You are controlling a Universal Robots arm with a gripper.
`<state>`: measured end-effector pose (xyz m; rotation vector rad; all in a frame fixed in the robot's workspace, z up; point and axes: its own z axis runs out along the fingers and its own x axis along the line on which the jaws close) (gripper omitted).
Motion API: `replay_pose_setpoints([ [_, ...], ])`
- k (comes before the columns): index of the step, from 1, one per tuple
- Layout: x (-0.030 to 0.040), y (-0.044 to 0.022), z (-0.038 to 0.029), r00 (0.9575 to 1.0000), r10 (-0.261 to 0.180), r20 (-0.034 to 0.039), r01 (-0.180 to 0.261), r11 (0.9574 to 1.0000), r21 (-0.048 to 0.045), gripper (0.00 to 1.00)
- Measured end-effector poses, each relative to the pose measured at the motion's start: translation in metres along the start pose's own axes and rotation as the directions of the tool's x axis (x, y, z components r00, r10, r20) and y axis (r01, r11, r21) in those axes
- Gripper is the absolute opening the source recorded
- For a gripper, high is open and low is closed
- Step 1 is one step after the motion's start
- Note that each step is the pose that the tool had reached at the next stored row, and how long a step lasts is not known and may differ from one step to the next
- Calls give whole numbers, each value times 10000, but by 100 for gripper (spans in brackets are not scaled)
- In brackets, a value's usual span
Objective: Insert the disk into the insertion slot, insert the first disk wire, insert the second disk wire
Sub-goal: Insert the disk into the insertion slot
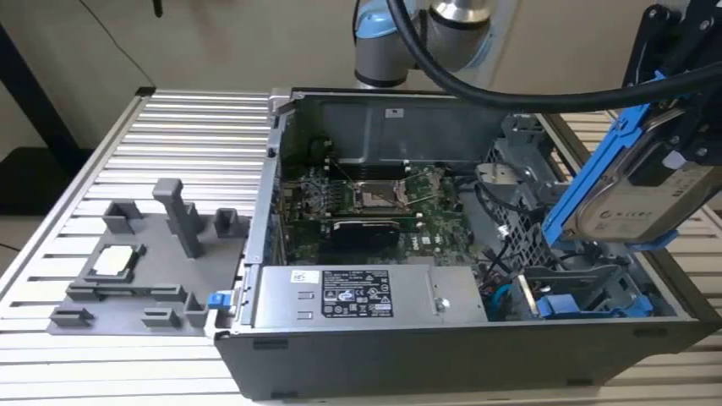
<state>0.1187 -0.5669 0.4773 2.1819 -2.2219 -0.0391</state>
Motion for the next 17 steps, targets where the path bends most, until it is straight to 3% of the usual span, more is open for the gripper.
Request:
replay_pose_setpoints([
  [17,37,-21,147,10000,-2,3,2,10000,0,33],
])
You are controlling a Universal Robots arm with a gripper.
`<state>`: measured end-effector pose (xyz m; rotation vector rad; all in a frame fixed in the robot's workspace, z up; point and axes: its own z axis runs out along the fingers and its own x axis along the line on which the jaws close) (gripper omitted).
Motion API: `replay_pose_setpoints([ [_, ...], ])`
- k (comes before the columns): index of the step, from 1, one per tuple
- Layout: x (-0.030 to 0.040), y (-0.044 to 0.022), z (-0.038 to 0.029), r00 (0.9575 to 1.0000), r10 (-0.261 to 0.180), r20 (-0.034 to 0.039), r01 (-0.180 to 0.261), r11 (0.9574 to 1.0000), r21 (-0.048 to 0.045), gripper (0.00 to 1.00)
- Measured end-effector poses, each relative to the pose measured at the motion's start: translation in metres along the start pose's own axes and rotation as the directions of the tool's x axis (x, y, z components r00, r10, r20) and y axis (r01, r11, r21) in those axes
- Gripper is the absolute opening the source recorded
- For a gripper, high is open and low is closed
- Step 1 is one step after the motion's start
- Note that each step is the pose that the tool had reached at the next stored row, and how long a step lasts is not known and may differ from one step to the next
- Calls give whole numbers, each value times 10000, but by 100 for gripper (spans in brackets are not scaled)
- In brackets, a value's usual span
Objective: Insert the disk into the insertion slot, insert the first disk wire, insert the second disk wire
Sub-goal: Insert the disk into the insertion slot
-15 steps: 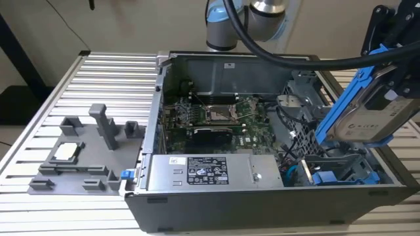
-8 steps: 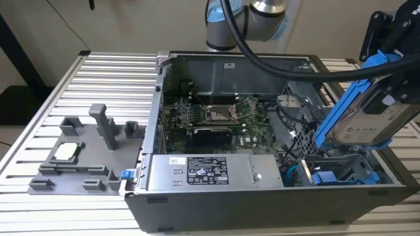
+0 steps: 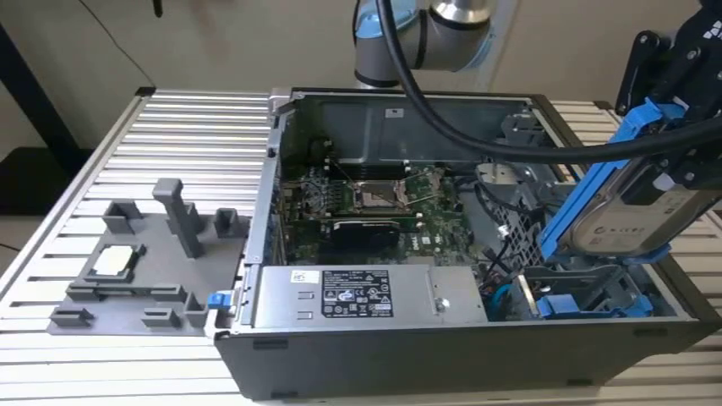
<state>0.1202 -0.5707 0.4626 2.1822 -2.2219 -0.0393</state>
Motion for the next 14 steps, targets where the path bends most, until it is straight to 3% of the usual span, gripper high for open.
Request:
replay_pose_setpoints([
  [14,8,-13,159,10000,-33,-1,33,10000,0,33],
])
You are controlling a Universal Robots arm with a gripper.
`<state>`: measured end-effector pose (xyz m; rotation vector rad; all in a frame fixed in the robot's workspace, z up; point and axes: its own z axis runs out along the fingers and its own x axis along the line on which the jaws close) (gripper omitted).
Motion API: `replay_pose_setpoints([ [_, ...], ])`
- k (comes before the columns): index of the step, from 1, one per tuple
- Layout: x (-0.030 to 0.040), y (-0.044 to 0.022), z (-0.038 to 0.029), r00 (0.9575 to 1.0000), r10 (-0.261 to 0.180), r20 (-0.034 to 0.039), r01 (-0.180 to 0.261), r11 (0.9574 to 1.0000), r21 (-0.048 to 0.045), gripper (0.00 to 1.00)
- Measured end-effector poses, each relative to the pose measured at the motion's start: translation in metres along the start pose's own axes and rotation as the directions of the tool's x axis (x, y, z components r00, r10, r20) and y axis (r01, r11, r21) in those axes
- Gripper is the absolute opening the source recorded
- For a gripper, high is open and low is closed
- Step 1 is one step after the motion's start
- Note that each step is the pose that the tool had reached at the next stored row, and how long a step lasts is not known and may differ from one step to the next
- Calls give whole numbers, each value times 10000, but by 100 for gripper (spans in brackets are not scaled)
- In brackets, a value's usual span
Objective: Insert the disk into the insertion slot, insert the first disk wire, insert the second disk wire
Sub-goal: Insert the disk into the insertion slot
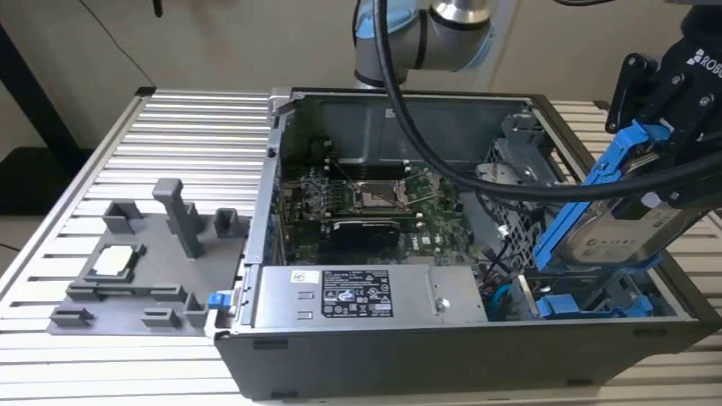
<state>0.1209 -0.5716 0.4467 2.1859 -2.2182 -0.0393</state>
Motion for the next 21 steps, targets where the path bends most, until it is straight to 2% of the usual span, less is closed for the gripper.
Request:
replay_pose_setpoints([
  [6,0,-4,74,10000,-23,-2,23,10000,0,33],
  [15,-1,-4,84,10000,-28,0,28,10000,0,33],
  [21,-1,-5,114,10000,-28,-1,28,10000,0,33],
])
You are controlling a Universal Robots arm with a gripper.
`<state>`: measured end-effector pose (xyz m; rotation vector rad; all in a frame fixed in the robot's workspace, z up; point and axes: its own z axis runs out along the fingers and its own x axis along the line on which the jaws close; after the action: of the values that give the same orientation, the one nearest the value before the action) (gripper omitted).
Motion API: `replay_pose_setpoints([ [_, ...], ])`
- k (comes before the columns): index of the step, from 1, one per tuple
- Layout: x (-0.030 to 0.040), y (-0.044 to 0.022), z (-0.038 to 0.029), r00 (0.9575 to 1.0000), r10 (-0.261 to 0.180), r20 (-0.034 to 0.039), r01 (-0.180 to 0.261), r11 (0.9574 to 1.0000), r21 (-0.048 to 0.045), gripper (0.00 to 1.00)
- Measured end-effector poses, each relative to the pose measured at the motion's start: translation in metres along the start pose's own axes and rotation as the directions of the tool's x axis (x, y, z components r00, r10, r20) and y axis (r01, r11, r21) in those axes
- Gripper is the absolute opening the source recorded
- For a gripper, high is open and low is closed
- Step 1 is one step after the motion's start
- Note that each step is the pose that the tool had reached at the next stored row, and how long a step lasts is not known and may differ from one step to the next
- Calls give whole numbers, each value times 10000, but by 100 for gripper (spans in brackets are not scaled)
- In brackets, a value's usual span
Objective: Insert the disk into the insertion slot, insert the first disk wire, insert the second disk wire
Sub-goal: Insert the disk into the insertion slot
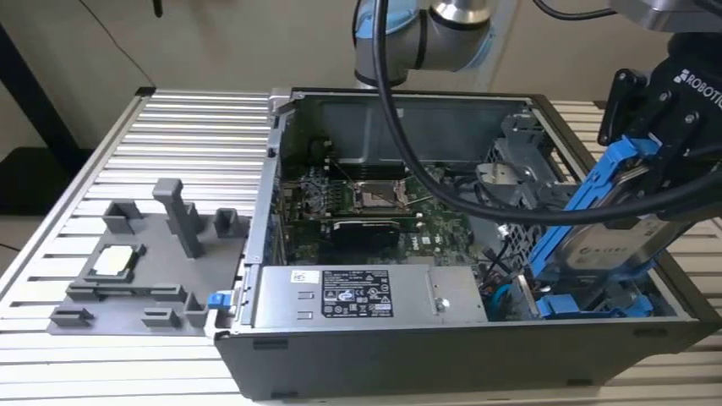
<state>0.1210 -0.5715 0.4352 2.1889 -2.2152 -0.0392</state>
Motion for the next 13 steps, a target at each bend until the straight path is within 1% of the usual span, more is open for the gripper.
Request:
replay_pose_setpoints([
  [10,-23,-5,103,10000,0,1,0,10000,0,33],
  [13,-23,-20,128,10000,-7,1,7,10000,0,33],
])
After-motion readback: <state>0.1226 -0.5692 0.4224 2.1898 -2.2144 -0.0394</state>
